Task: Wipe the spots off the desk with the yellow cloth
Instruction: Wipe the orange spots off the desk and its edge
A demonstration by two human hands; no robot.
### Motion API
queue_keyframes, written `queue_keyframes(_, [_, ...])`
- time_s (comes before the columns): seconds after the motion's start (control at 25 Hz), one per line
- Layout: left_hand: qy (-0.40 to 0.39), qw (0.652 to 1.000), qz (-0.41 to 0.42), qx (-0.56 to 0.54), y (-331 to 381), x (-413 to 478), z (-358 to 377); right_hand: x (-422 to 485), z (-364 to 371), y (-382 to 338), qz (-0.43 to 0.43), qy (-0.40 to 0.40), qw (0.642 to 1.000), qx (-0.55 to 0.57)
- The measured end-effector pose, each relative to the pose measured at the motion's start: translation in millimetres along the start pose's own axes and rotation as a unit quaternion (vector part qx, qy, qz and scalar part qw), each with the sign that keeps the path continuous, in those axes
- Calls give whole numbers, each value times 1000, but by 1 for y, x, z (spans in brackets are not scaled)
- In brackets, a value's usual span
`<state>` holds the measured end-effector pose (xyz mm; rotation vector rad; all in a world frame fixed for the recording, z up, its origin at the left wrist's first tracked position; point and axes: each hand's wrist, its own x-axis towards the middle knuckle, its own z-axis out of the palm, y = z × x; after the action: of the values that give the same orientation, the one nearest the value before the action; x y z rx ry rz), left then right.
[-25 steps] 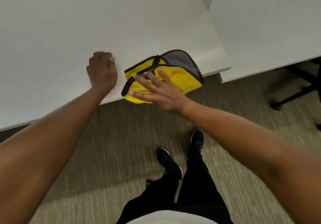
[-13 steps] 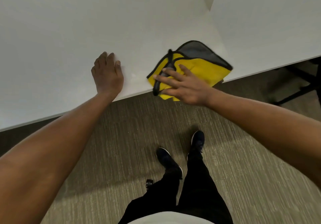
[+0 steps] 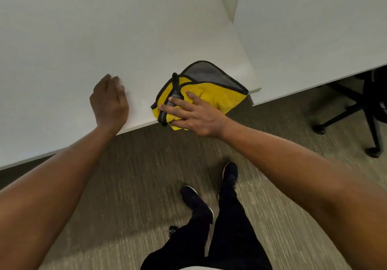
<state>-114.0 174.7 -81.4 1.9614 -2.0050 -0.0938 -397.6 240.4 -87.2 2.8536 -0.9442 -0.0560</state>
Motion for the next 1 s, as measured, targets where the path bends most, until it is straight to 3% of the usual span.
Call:
queue_keyframes(0.36, [-3,1000,8,11,1,-1,1,-156,-6,110,104,-50,993,-40])
queue_keyframes(0.48, [-14,1000,-6,2,1,-2,2,-172,-14,126,99,-70,992,-40])
queue_keyframes(0.64, [-22,1000,-18,-9,2,-1,0,-170,-9,123,101,-66,992,-47])
queue_keyframes(0.76, [-48,999,-11,-12,3,-4,-8,-151,4,106,83,-21,995,-47])
queue_keyframes(0.88, [-64,997,29,11,-11,-3,-27,-102,12,72,46,23,998,-44])
queue_keyframes(1.0, [-49,997,6,56,-38,-11,-43,-32,7,21,10,43,999,-14])
